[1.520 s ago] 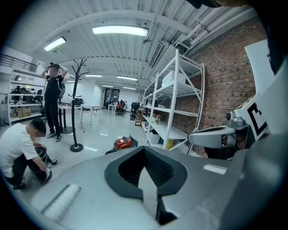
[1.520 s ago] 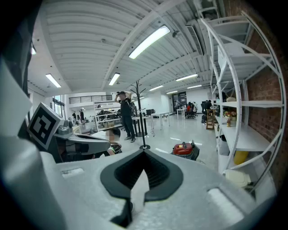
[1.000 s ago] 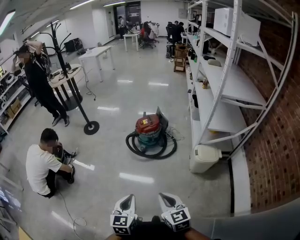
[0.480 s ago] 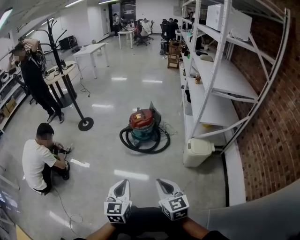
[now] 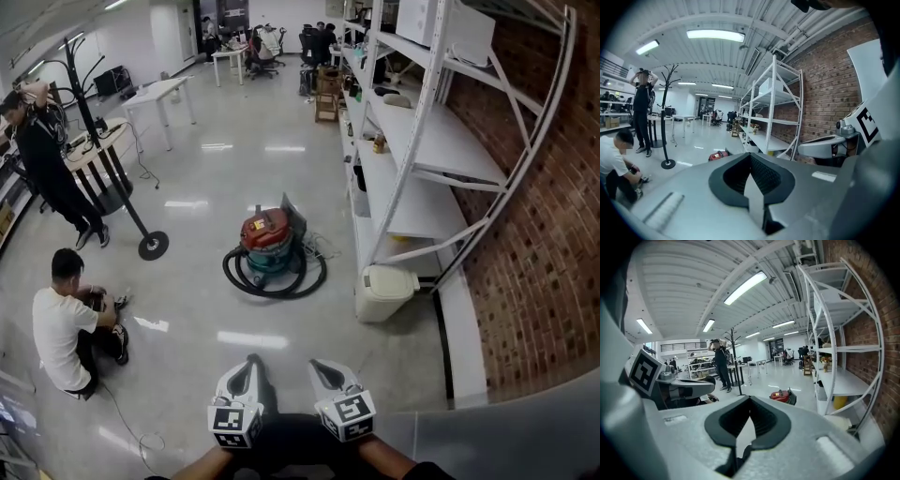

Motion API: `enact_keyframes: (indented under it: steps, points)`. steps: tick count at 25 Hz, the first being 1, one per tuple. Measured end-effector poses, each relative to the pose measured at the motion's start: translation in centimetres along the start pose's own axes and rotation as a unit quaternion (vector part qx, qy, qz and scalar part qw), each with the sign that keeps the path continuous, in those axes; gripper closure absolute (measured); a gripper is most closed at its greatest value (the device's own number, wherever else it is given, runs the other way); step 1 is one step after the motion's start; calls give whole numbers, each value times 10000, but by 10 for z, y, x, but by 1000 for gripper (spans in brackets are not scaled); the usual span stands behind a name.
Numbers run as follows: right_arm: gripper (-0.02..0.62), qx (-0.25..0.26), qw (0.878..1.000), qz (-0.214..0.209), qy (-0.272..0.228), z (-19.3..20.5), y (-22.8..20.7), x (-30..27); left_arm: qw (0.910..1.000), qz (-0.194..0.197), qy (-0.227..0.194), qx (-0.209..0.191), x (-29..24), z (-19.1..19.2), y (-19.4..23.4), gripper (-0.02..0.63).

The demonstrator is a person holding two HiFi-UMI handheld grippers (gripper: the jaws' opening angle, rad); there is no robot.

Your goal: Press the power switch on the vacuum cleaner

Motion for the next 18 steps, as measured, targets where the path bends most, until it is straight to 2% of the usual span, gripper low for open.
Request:
enact_keyframes:
  steps: [8,12,18]
  points:
    - [603,-148,9989,268,355,-2,-16,-35,9984,477,292,64,-55,1,16,591]
    - [603,-209,9979,284,543,-12,-26,-81,9976,479,457,181,-89,-1,49,591]
    - [603,-106,9975,337,605,-60,-40,-159,9967,611,451,275,-155,-31,108,591]
Point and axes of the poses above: the fingertips, and each gripper's own axes: x backward along the fingers, y to its left, z out of its underside, the point moved 10 cm from there along x, backward along the fingers, and after that the axes turned 3 degrees about -x, right-handed, at the moved point
